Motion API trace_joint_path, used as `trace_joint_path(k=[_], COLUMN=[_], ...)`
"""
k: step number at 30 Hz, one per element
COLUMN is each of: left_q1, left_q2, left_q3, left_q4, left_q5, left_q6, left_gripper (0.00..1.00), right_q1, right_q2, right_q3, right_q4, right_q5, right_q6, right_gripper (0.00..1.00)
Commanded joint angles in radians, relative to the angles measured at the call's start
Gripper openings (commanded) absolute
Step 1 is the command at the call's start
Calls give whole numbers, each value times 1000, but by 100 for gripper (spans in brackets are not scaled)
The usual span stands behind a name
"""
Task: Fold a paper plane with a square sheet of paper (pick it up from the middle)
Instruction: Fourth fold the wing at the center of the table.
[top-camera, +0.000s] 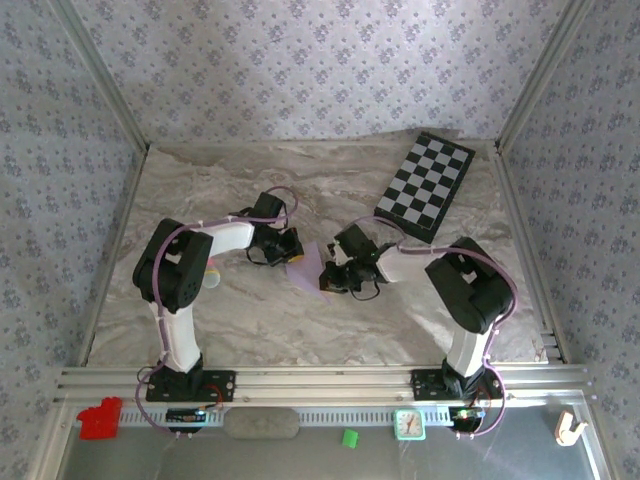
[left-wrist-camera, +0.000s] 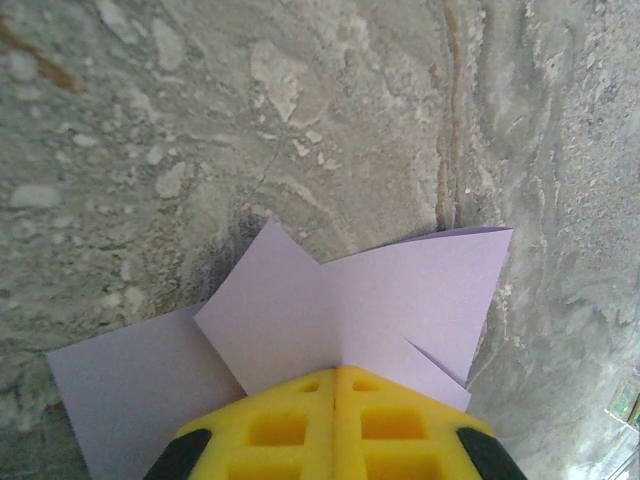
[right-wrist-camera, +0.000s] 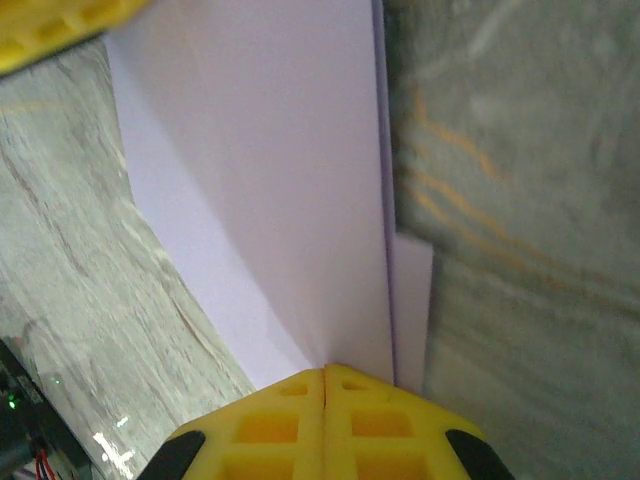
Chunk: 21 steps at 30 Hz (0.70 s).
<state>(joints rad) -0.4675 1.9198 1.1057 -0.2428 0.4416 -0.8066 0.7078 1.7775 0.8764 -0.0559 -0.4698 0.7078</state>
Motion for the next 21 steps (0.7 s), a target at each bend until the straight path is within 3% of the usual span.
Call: trace_joint_path(k=[1,15,21], left_q1=[-2,-1,-5], left_q2=[107,104,55], left_q3=[-46,-36,-1], left_q4=[-120,-125,-107], left_q5=[-162,-149,-78], left_q6=[-13,-2,23], left_gripper=[6,6,9], right_q1=[36,49,45], right_q2=[-16,-118,-224], right_q3=[-58,-183,-192], right_q4=[-162,-202,-154], right_q5=[-43,-8,19], right_q6=[-28,-26,-27], right_gripper=[4,4,6])
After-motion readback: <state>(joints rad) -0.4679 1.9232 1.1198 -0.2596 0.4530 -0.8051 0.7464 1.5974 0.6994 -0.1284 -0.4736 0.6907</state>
